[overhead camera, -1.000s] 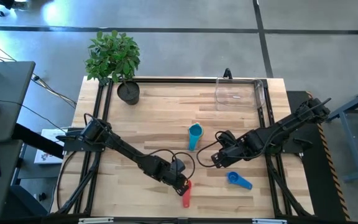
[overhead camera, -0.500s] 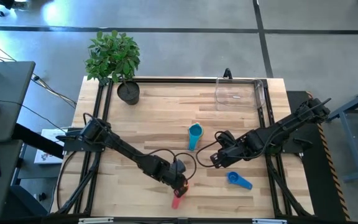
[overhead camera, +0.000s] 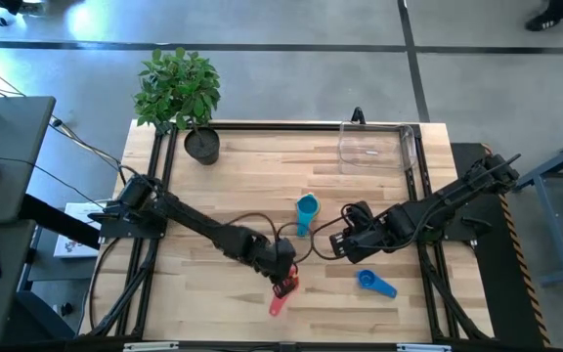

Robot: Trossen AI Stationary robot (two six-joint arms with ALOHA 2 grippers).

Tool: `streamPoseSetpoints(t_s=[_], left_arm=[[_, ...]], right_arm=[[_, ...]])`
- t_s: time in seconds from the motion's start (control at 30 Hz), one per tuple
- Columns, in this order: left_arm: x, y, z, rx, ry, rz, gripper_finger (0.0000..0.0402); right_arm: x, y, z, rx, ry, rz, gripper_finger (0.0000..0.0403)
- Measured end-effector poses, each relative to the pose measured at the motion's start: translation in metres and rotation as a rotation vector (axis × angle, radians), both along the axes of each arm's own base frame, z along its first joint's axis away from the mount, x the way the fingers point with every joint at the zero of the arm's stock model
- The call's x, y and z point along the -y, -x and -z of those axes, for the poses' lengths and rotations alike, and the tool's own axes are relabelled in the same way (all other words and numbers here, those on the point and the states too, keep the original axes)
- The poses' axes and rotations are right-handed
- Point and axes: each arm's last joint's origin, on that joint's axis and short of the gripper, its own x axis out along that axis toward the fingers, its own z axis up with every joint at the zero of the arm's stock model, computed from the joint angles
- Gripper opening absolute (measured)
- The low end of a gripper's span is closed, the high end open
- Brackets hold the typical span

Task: Nest measuring cups in basket
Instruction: Stack the red measuring cup on the light blue measuring cup

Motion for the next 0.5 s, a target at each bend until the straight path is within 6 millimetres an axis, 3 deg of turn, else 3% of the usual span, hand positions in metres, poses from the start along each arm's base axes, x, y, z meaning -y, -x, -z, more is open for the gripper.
streamPoseSetpoints(t_s=[0.33,0.5], left_arm=[[-0.064,-0.003,-0.038,0.071,-0.056,-0.058,0.0005],[-0.103,-0.007,-0.045,0.094,-0.082,-0.121,0.0005]], right_arm=[[0.006,0.013,0.003,-0.127,0.027,0.089,0.0052],[0.007,0.015,0.004,-0.145,0.027,0.102,0.0052]])
